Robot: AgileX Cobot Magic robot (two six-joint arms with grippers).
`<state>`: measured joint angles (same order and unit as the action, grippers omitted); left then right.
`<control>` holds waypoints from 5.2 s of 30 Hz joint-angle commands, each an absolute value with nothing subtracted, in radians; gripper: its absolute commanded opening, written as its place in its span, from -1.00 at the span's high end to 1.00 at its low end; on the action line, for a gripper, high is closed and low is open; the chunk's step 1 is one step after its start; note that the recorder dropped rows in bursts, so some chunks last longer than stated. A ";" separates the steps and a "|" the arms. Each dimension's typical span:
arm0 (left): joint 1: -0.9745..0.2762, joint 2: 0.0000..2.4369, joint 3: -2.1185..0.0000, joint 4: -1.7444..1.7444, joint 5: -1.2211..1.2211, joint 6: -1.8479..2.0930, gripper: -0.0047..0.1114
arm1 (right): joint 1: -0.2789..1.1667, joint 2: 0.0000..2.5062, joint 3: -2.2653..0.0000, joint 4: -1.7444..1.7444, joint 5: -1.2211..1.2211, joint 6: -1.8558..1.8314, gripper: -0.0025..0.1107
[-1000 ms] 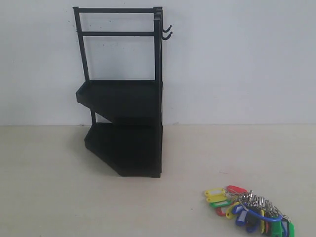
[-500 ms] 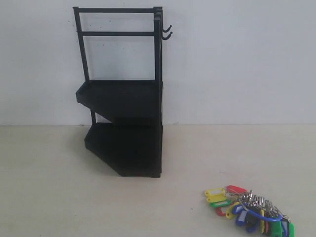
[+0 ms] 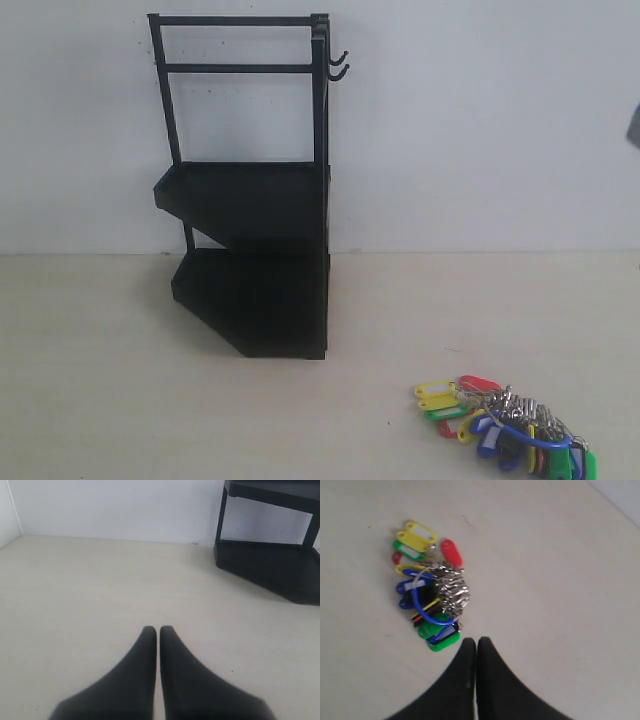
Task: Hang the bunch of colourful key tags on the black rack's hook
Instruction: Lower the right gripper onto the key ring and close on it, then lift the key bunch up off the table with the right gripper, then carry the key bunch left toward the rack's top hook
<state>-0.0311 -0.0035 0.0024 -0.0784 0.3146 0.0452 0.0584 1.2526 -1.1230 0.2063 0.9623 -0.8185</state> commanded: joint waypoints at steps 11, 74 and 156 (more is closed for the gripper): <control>-0.028 0.000 0.000 -0.085 0.307 0.045 0.84 | 0.314 1.581 -1.150 0.064 0.992 -0.861 0.36; -0.028 0.000 0.000 -0.085 0.307 0.045 0.84 | 0.312 1.157 -1.171 0.043 0.358 -0.138 0.96; -0.028 0.000 0.000 -0.085 0.307 0.045 0.84 | 0.448 1.607 -1.294 -0.096 -0.018 0.099 0.96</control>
<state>-0.0311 -0.0035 0.0024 -0.0784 0.3146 0.0452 0.4705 1.5939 -1.2419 -0.0966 -0.0101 0.1059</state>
